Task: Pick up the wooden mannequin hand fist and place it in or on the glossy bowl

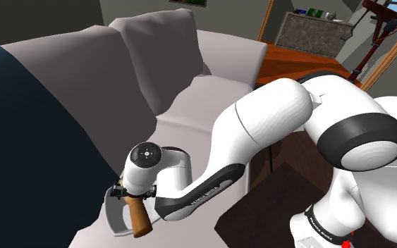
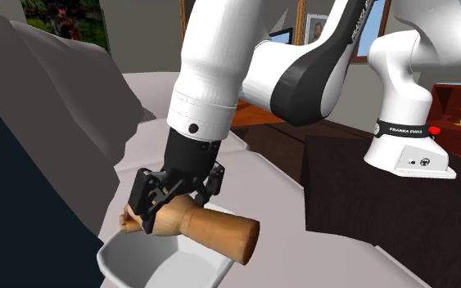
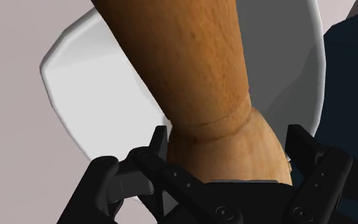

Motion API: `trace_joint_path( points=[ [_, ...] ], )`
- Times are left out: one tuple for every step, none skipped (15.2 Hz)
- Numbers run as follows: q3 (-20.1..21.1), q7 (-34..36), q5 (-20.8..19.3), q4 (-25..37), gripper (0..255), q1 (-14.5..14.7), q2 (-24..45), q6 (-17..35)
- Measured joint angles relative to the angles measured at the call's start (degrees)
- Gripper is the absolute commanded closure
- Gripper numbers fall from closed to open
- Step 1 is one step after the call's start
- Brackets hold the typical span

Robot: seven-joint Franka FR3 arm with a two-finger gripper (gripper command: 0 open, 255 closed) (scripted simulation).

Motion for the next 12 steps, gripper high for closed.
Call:
trace_joint_path(
  points=[
    [-0.06,-0.01,-0.01,-0.04,0,-0.05,-0.02,0.04],
    [-0.08,0.0,-0.02,-0.05,0,-0.05,-0.04,0.05],
    [-0.07,0.07,0.01,0.23,0,0.02,0.09,-0.11],
    [0.0,0.01,0.06,-0.25,0,0.04,-0.84,-0.62],
    [0.03,0.2,0.04,-1.21,0,0.32,-2.36,-1.22],
    [0.13,0.24,0.09,-1.9,0,0.5,-3.83,-2.0],
    [0.28,0.03,0.21,-2.69,0,0.45,-5.38,-2.74],
    [0.41,-0.12,0.34,-2.79,0,0.45,-6.26,-3.49],
    [0.43,-0.1,0.34,-3.04,0,0.5,-6.7,-3.68],
    [0.44,-0.09,0.34,-3.17,0,0.52,-6.88,-3.77],
    [0.44,-0.1,0.35,-3.2,0,0.52,-6.95,-3.83],
    [0.45,-0.11,0.36,-3.21,0,0.52,-6.99,-3.86]
  ],
)
